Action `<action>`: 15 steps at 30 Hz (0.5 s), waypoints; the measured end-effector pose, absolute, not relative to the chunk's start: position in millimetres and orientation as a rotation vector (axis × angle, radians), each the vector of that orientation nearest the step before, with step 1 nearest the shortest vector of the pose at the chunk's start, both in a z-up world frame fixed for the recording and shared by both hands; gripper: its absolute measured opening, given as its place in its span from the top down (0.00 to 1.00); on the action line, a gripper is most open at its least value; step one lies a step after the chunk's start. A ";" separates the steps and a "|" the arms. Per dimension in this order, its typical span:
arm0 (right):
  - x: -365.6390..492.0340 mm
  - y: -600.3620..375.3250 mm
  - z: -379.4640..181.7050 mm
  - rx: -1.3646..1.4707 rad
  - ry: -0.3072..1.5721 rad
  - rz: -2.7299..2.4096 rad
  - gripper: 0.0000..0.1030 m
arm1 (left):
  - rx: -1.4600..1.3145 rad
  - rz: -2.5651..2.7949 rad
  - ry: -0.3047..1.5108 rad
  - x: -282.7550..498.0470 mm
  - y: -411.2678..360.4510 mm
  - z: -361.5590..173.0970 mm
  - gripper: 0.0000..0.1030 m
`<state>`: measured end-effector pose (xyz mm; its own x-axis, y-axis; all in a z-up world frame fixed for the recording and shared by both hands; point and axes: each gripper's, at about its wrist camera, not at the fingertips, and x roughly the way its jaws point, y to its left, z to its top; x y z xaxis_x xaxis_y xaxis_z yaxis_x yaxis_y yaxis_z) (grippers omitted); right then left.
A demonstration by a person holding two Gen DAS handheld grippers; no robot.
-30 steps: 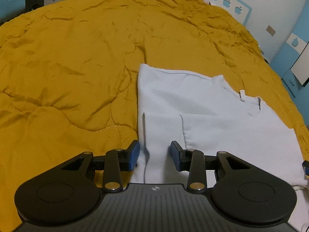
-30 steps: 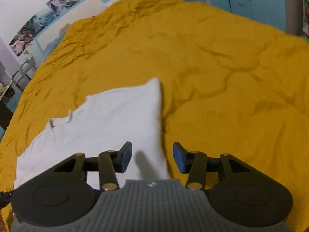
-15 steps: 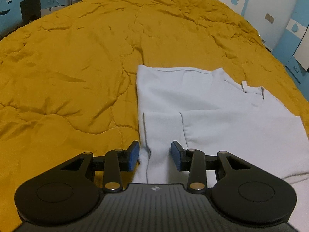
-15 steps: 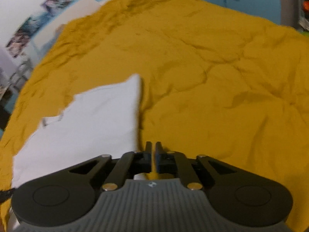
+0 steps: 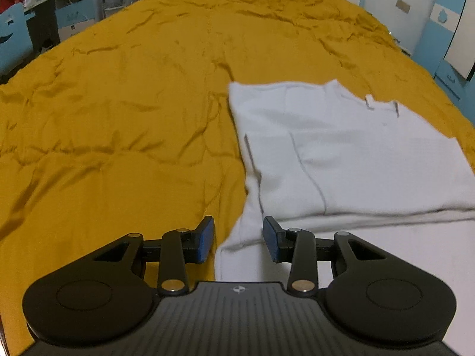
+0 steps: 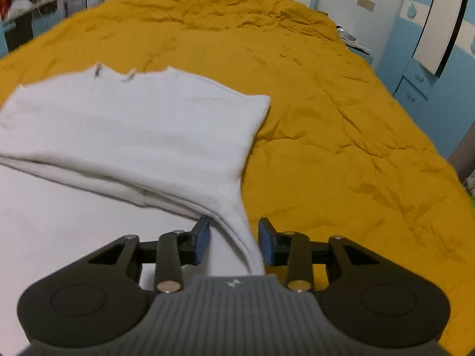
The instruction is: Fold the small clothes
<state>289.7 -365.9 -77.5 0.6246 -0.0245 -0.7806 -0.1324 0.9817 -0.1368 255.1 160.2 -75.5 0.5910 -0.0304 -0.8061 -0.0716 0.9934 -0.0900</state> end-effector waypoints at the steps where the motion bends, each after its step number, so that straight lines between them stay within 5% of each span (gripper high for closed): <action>1: 290.7 -367.6 -78.7 -0.185 0.892 0.058 0.80 | -0.120 0.026 0.947 254.5 160.1 -78.5 0.57; 3: 292.6 -374.8 -79.0 -0.148 0.876 0.041 1.00 | -0.128 0.026 0.955 254.9 159.7 -83.1 0.61; 8: 287.1 -406.6 -66.5 0.032 0.843 0.010 1.00 | -0.125 0.037 0.971 257.4 158.2 -84.3 0.71; 15: 289.5 -452.3 -98.2 0.391 0.927 0.005 1.00 | -0.148 0.048 0.981 254.9 166.9 -82.7 0.69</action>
